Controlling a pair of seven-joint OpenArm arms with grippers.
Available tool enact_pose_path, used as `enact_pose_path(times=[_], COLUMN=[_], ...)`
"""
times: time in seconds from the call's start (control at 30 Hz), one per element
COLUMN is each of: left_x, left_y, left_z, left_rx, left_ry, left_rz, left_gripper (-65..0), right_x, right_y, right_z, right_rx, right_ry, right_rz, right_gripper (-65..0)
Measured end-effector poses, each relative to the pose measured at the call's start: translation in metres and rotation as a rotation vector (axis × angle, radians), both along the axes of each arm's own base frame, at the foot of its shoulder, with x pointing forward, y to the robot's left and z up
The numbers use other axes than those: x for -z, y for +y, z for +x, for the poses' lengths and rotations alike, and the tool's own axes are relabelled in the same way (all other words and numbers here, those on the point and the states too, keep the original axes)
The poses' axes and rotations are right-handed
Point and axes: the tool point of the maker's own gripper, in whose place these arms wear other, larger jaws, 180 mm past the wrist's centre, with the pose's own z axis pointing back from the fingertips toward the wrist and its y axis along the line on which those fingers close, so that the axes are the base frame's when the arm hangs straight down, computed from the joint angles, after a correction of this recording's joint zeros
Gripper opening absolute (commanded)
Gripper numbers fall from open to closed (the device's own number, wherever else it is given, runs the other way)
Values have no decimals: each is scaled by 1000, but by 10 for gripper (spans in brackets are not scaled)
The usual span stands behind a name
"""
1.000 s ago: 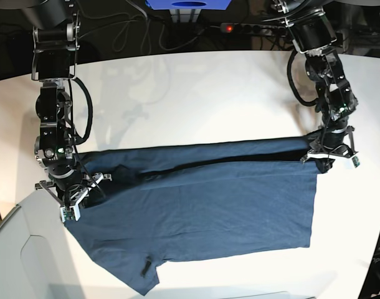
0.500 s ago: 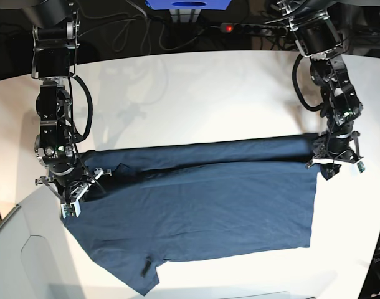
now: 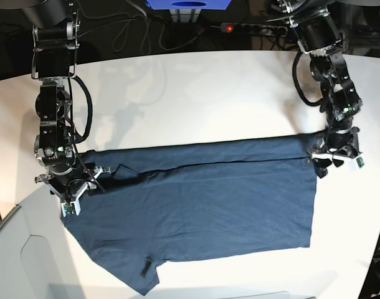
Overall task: Fold the T-shirt properly
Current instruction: 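Open the right gripper and move it along the folded edge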
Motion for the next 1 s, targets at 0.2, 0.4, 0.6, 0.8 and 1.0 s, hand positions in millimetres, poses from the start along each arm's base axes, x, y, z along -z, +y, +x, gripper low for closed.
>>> enact_pose_path(times=[0.2, 0.4, 0.6, 0.8, 1.0], left_x=[24, 42, 60, 64, 65], left_y=[1, -2, -3, -7, -8], left_z=[-13, -20, -39, -42, -42], left_rx=[-15, -18, -28, -24, -25], left_ry=[59, 100, 149, 147, 138], left_rz=[-26, -44, -59, -61, -64], left_gripper=[-286, -286, -286, -287, -289], right_x=[-16, -20, -14, -23, -34], right_y=[1, -4, -4, -5, -8], right_z=[3, -6, -11, -12, -10], right_rx=[-10, -12, -13, -19, -26], right_ry=[-45, -55, -44, -66, -94], right_rz=[-9, -33, -33, -42, -56], right_gripper=[-271, -271, -271, -271, -272])
